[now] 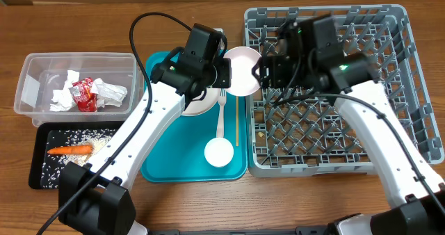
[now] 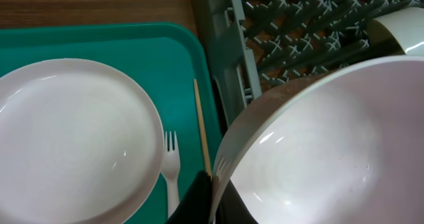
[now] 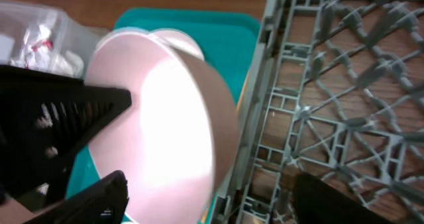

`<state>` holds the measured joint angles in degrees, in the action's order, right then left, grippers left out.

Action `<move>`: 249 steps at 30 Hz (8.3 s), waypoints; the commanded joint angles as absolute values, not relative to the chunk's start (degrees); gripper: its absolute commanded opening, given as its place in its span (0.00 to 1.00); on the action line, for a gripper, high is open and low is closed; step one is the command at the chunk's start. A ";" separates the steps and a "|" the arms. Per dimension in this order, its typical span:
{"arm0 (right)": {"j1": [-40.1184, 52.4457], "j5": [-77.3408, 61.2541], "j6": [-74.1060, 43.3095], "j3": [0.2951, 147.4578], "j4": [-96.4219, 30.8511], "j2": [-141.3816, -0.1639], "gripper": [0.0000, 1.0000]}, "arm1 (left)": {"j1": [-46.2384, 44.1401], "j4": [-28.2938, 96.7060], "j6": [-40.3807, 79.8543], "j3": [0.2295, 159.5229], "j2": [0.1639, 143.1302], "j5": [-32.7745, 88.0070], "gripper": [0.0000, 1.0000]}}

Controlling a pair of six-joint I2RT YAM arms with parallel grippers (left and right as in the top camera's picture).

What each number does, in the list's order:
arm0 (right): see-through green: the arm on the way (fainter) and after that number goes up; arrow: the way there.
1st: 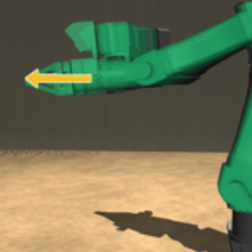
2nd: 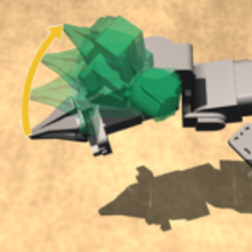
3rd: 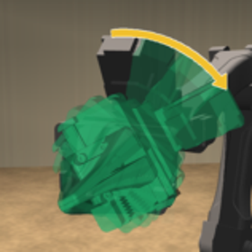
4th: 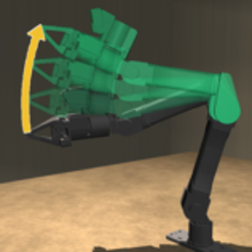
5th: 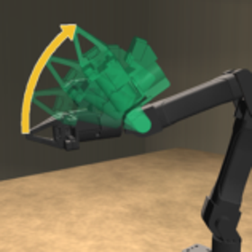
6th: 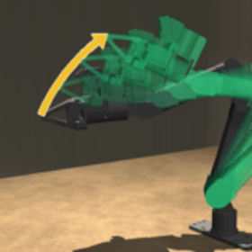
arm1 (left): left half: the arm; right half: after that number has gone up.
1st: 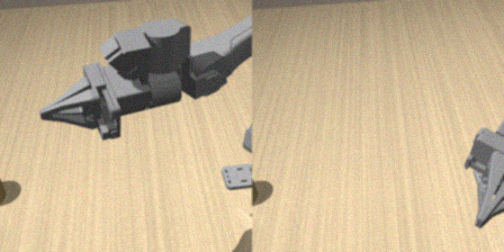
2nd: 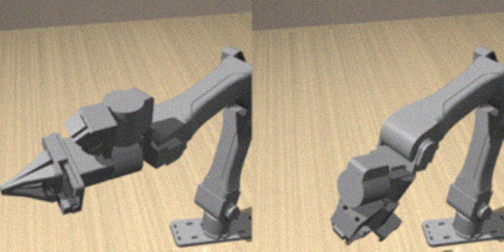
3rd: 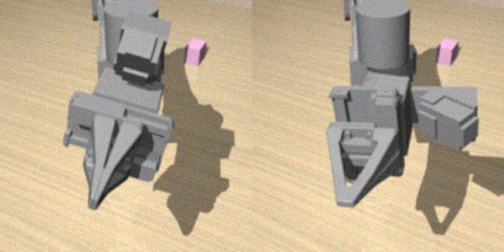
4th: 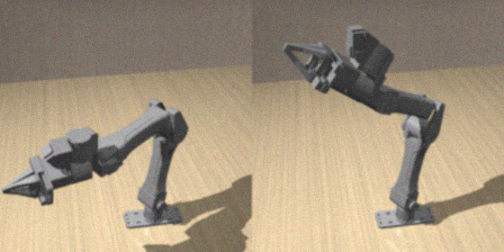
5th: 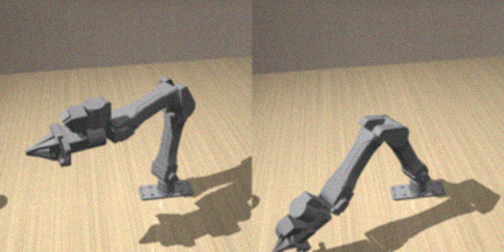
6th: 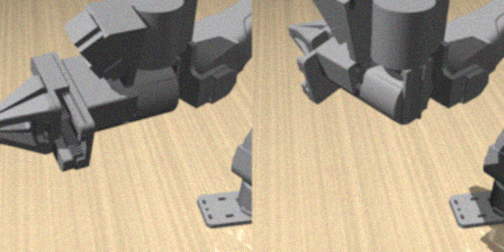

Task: Sort waste into correct bins and load items into the dishwasher
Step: 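Lift the pink bowl right and grasp it with the right gripper, then release the left gripper and carry the pink bowl over the rack with right, then set the pink bowl into the rack with the right gripper and release, then move the left gripper to the white cup on the teal tray and grasp it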

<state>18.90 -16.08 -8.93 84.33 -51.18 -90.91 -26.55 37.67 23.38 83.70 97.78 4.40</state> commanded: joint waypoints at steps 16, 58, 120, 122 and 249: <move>19.44 -14.35 -8.86 80.47 -42.52 -91.98 0.41 | -26.65 37.47 22.26 84.05 98.15 6.07 0.04; 19.88 56.45 -8.84 85.71 -40.88 -91.02 0.04 | -22.41 40.16 22.35 83.59 96.49 4.29 0.81; 29.85 79.46 7.57 85.67 -24.10 -119.92 0.19 | -21.65 40.71 24.88 83.57 100.42 -4.93 0.84; 30.02 79.46 7.57 85.67 -24.08 -119.92 0.35 | -21.65 40.71 24.88 83.57 100.44 -4.93 0.84; 23.53 11.03 -17.87 85.84 -75.59 -85.25 1.00 | -25.17 65.14 19.75 66.70 100.44 17.61 0.04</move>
<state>23.97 10.76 -17.61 85.19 -75.85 -86.08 -25.04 65.52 19.49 67.05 100.42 16.97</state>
